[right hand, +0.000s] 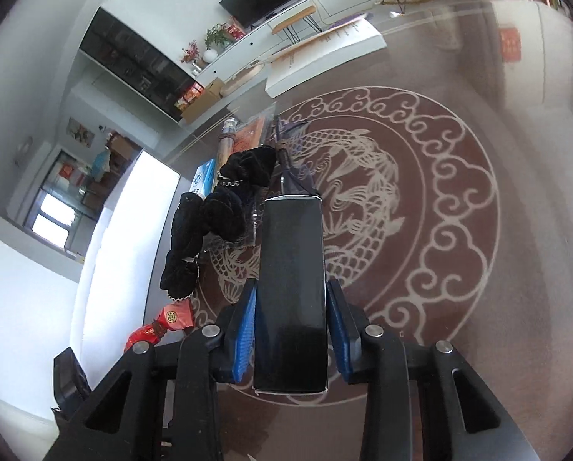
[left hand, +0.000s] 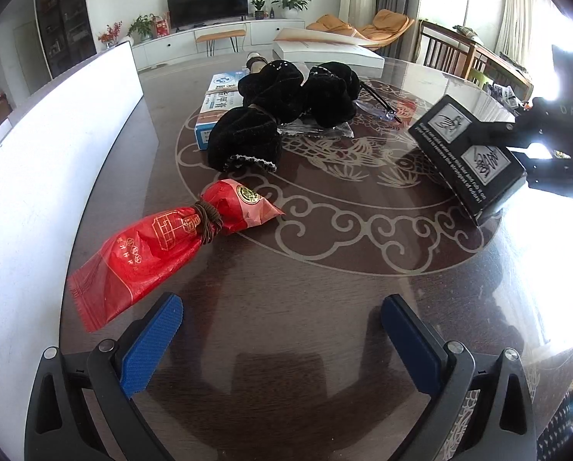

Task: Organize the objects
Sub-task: 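Grasp the black rectangular box with the right tool, then lift the black box with the right tool and hold it above the table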

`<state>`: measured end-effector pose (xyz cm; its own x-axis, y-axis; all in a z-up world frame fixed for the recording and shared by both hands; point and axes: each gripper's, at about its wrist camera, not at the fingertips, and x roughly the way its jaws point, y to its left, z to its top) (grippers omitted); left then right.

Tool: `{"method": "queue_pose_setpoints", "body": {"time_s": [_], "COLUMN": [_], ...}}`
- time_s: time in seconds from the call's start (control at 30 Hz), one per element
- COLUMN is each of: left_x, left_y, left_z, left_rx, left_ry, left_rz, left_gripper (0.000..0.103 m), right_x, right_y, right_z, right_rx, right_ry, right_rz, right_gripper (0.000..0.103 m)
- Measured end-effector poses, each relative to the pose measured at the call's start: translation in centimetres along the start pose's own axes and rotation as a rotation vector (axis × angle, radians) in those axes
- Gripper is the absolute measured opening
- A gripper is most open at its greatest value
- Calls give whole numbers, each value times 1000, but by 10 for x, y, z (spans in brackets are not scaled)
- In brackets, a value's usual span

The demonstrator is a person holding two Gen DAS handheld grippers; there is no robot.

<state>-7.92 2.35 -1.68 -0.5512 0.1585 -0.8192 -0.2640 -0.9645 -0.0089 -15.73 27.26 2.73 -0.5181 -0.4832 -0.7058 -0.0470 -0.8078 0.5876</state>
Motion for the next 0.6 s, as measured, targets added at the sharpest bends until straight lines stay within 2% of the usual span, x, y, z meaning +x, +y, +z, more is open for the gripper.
{"method": "queue_pose_setpoints", "body": {"time_s": [0.03, 0.07, 0.1, 0.17, 0.23, 0.3, 0.37, 0.43, 0.53, 0.6], "left_x": [0, -1, -3, -11, -23, -37, -49, -56, -61, -63], "left_y": [1, 2, 4, 14, 26, 35, 35, 27, 14, 13], "left_z": [0, 0, -1, -6, -18, -35, -41, -39, -18, 4], "left_rx": [-4, -11, -21, -61, -133, -180, -167, -101, 14, 55], "left_ry": [-2, -6, -15, -35, -70, -109, -135, -143, -152, -167], "left_rz": [-6, -18, -39, -121, -237, -287, -256, -208, -101, -35], "left_gripper": [103, 103, 103, 103, 103, 103, 103, 103, 103, 103], "right_x": [-8, -16, -22, -33, -41, -43, -39, -30, -12, -1], "right_y": [-12, -21, -28, -34, -34, -29, -19, -14, -7, -6], "right_z": [-3, -6, -8, -13, -17, -19, -21, -22, -21, -20], "right_rx": [31, 47, 48, 32, 5, -51, -110, -154, -189, -188], "right_ry": [-10, -20, -29, -54, -76, -73, -57, -30, -5, 18], "right_rz": [-11, -44, -78, -130, -142, -148, -175, -200, -232, -255], "right_gripper": [44, 52, 65, 82, 86, 90, 94, 94, 94, 94]}}
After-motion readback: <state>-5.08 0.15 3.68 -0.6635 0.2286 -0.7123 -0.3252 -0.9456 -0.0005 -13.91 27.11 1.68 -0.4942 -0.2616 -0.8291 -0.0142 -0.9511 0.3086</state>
